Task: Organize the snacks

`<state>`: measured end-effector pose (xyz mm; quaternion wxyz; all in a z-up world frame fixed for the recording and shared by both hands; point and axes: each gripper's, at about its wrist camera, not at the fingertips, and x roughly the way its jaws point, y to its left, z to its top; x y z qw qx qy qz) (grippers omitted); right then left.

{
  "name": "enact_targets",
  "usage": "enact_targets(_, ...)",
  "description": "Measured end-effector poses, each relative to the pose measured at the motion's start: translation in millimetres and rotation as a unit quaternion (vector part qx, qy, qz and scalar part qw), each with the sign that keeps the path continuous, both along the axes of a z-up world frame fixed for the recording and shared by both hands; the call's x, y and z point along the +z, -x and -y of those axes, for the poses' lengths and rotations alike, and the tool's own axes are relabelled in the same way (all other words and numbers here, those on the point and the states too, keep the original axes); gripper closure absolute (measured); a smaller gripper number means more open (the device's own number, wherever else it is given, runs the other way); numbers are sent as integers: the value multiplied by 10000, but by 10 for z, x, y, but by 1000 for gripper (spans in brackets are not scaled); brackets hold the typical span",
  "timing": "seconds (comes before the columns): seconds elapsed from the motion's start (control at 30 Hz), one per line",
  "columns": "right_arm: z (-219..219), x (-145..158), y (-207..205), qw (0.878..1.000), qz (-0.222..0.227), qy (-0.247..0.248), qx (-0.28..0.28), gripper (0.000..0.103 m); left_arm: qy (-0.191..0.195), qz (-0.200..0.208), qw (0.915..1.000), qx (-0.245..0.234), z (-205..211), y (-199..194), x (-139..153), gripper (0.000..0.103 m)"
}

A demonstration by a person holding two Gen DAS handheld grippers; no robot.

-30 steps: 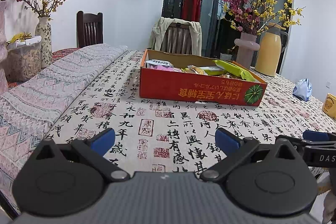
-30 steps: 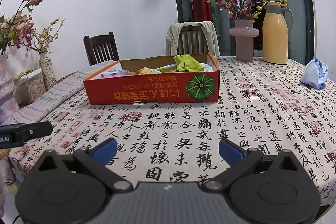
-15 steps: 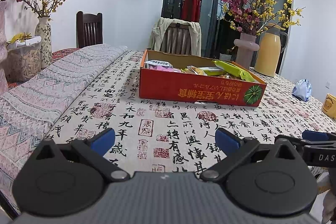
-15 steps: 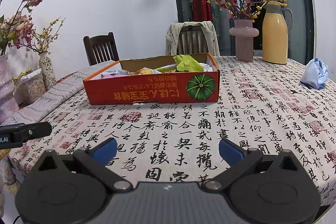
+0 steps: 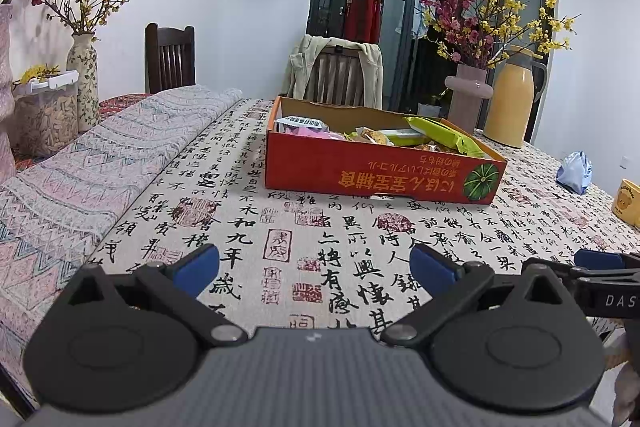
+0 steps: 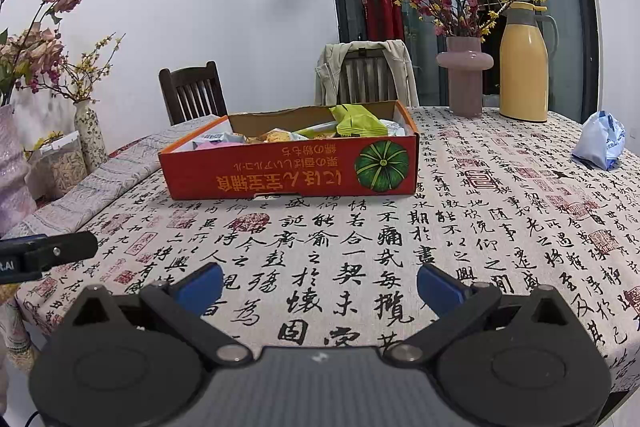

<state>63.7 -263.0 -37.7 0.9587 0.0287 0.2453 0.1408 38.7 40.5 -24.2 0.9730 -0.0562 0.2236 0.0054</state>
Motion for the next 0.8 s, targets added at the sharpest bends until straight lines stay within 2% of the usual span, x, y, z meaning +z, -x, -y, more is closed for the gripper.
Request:
enact_targets(0.53,0,0,3,10000,-5,-5,0,0,16,13,10000,-6,11,12,14,0)
enact_targets(0.8,3,-2,3,10000,-13,-10,2,0,140,44,9999,42,-18,8,18,0)
